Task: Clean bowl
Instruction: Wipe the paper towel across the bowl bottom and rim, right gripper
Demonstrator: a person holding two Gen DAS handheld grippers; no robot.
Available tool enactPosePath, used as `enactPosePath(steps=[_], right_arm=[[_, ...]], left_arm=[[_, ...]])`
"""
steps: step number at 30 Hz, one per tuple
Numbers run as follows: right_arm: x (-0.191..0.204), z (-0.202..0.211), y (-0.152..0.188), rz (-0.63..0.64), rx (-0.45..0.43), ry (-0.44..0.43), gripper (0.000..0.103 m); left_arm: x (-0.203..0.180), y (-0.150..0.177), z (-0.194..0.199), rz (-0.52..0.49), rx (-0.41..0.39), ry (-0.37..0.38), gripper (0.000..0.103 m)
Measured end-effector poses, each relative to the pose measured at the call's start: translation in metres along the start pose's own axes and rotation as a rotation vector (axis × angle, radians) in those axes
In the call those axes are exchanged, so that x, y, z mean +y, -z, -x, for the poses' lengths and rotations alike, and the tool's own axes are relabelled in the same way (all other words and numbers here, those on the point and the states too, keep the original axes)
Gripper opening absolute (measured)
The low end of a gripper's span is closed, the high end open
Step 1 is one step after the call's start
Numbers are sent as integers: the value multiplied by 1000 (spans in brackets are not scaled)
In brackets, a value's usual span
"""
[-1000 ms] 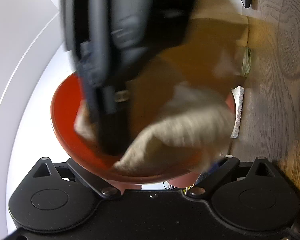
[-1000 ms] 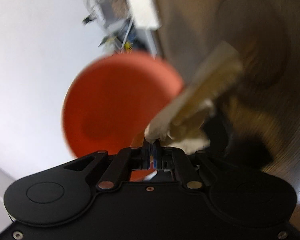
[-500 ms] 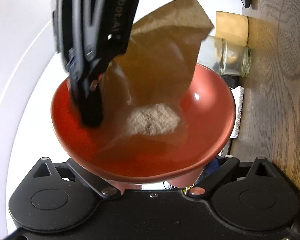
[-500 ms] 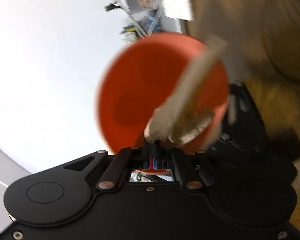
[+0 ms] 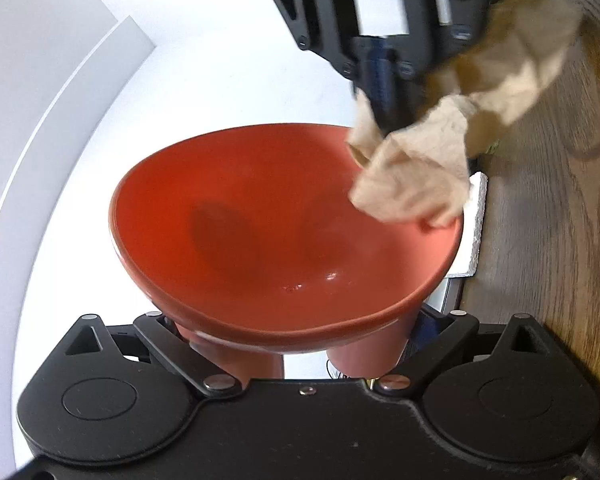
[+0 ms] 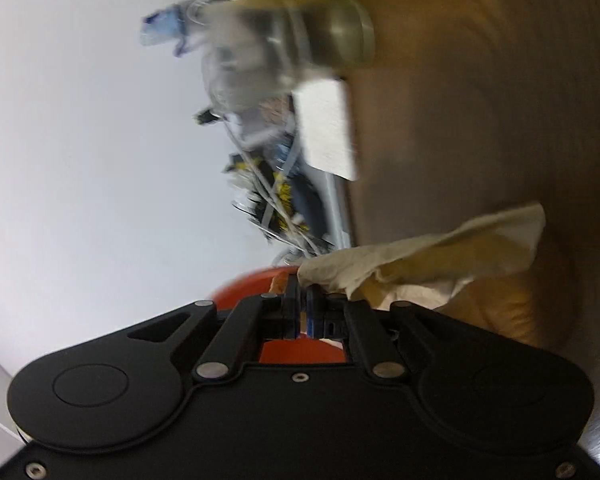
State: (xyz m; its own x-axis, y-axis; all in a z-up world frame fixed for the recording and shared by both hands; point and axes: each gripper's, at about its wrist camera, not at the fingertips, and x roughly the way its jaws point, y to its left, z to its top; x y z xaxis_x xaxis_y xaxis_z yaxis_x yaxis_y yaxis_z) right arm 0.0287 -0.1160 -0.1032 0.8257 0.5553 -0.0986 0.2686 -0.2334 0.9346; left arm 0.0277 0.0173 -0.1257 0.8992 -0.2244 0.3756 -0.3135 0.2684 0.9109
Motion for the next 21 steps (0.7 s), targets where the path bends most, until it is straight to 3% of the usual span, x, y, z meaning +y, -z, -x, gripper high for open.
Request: enactPosePath(steps=[5, 10, 16, 21], right_arm=[[-14, -22, 12, 1, 71, 48, 5], [-15, -24, 34, 8, 172, 38, 5], [9, -23, 44, 20, 241, -52, 5], [38, -7, 35, 66, 182, -152, 5]], left_arm=[[0, -1, 0, 0, 0, 0, 94], [0, -1, 0, 0, 0, 0, 94], [0, -1, 0, 0, 0, 0, 95], [0, -1, 0, 0, 0, 0, 95]])
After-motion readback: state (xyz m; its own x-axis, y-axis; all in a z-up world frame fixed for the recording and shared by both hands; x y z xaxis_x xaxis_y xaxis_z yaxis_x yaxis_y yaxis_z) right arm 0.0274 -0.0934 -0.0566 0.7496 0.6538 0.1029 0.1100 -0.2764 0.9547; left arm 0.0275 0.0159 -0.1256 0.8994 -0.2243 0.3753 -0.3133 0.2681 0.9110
